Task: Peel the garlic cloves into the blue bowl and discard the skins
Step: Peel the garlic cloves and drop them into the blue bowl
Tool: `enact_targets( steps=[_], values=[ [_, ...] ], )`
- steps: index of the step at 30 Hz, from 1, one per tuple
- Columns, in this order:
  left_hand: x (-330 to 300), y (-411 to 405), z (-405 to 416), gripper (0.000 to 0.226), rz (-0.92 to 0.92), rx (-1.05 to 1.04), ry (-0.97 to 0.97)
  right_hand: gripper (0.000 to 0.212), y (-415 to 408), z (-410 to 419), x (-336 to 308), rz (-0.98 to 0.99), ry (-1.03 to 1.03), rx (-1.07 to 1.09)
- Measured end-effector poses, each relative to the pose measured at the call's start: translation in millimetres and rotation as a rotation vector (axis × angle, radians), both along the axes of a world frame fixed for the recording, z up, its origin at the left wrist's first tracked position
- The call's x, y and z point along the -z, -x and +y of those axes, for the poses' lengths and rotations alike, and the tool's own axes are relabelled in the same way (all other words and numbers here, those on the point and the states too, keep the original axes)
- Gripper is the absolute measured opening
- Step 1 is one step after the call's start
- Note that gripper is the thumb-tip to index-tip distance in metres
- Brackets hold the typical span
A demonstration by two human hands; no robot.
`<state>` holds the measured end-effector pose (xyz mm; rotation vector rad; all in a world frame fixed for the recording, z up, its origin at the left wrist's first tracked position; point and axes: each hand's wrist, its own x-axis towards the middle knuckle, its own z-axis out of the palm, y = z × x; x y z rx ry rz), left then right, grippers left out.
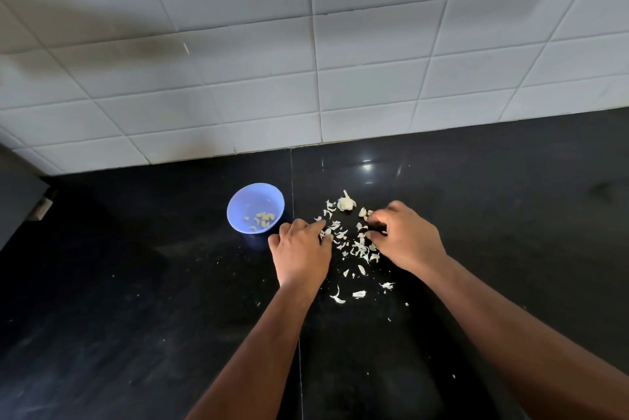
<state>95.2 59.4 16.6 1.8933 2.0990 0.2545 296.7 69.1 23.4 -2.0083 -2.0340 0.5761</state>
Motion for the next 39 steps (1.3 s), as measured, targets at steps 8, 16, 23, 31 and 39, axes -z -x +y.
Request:
enact_targets(
  steps=[8, 16, 23, 31, 39],
  values=[
    [10, -7, -2, 0.015, 0.003, -0.02, -0.048, 0.019, -30, -10, 13, 0.072, 0.034, 0.084],
    [15, -4, -5, 0.016, -0.064, -0.066, -0.155, 0.021, -34, -7, 17, 0.112, -0.022, 0.092],
    [12, 0, -5, 0.034, -0.106, -0.055, -0.166, 0.016, -9, 9, 4, 0.088, -0.114, 0.035],
    [3, 6, -13, 0.021, -0.244, -0.153, -0.192, 0.01, -2, 21, 9, 0.03, -0.047, 0.007],
    [-3, -5, -12, 0.015, -1.112, -0.309, 0.162, 0.008, 21, 7, -17, 0.862, 0.316, 0.008]
  ],
)
